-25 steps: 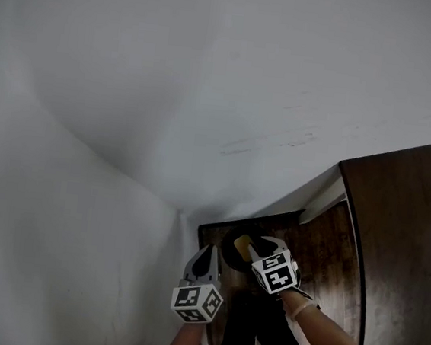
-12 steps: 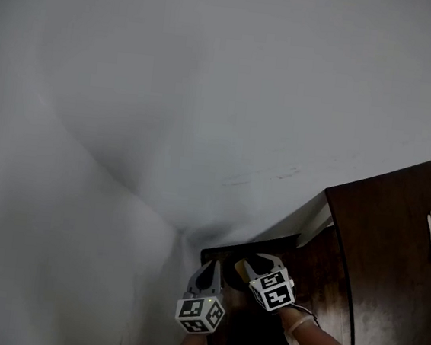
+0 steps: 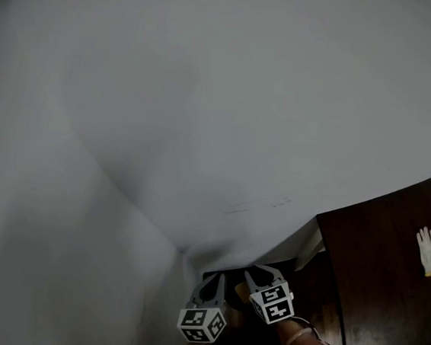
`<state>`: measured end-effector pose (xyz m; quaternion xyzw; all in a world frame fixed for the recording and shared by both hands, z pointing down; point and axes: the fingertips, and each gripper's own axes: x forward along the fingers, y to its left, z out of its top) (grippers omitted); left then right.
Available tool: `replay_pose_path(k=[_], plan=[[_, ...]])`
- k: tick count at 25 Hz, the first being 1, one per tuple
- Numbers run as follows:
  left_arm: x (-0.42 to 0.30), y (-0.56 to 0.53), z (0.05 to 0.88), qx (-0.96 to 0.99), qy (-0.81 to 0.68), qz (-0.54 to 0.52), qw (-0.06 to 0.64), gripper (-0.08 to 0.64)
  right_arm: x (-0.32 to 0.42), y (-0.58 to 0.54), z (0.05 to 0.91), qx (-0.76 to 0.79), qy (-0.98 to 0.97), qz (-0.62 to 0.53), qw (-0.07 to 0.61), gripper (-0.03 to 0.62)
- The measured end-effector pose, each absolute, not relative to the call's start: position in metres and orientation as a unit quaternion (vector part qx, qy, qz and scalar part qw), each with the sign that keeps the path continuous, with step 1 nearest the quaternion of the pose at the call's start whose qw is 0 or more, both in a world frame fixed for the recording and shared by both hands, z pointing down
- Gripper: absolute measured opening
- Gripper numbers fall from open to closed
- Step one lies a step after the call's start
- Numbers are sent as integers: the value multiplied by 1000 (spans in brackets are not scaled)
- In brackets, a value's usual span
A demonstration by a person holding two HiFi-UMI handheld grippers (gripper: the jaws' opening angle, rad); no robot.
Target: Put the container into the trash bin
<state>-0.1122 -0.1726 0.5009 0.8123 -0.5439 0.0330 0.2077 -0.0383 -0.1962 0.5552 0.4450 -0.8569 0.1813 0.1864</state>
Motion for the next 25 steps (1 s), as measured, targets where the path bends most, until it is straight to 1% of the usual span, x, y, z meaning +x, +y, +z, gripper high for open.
replay_pose_path(k=[12, 25], plan=[[-102, -167, 456, 820, -545, 28, 173, 20, -25, -193, 497, 455, -864, 139, 163, 64], [-98, -146, 396, 825, -549, 13, 133, 20, -16, -173, 425, 468, -871, 108, 107, 41]])
